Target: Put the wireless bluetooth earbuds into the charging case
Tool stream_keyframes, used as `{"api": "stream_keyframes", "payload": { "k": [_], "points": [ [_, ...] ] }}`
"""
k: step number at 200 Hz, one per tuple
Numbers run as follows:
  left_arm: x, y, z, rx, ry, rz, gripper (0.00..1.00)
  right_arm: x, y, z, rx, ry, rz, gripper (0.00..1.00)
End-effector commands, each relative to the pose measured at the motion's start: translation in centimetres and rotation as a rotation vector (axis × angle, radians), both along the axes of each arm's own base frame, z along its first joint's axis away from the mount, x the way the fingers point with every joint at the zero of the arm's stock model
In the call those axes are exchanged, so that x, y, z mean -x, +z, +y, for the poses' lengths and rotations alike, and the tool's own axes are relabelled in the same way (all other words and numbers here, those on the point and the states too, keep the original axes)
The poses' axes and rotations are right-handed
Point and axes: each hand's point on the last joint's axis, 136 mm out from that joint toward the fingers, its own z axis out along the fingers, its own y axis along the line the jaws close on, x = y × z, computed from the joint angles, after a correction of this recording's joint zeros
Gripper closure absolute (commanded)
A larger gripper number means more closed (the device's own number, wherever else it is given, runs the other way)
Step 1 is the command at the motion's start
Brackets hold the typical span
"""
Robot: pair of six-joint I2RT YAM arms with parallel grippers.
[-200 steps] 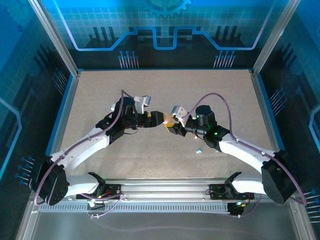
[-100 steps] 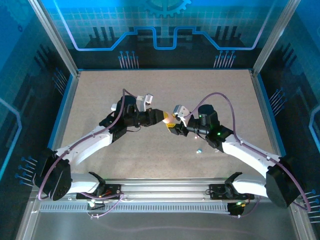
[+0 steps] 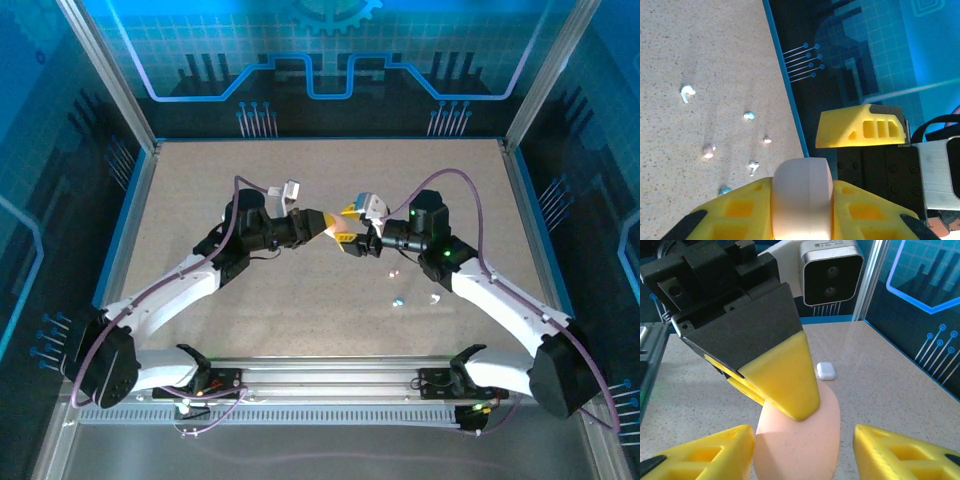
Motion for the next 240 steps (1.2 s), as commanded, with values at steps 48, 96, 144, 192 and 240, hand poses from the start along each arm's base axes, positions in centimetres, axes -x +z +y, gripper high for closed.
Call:
{"api": "stream_keyframes", "payload": {
  "k": [48,96,144,192,240],
  "points": [
    [0.6,1.2,0.4,0.042,0.000,-0.021,0.79,-0.1,-0.1,-0.1,0.035,0.028,-0.009,0.47],
    [0.6,1.4,0.4,0.045,-0.001,-0.030,0.78,-0.2,0.6,-0.1,0.022,0.021,-0.028,0.56],
    [0.9,2.3,0.4,0.026,-0.023,-0.118,0.52,0.8,1.6,0.1,-0.002,0.070,0.021,0.59],
    [3.1,4.0,0.4,-0.107,-0.161,-0.619,0.27,3.8,3.2,0.0,-0.035,0.248,0.156,0.59],
    [5.3,4.2,0.6,-0.178,-0.241,-1.050,0.29,5.1,4.9,-0.4,-0.040,0.336,0.213,0.60]
  ]
}}
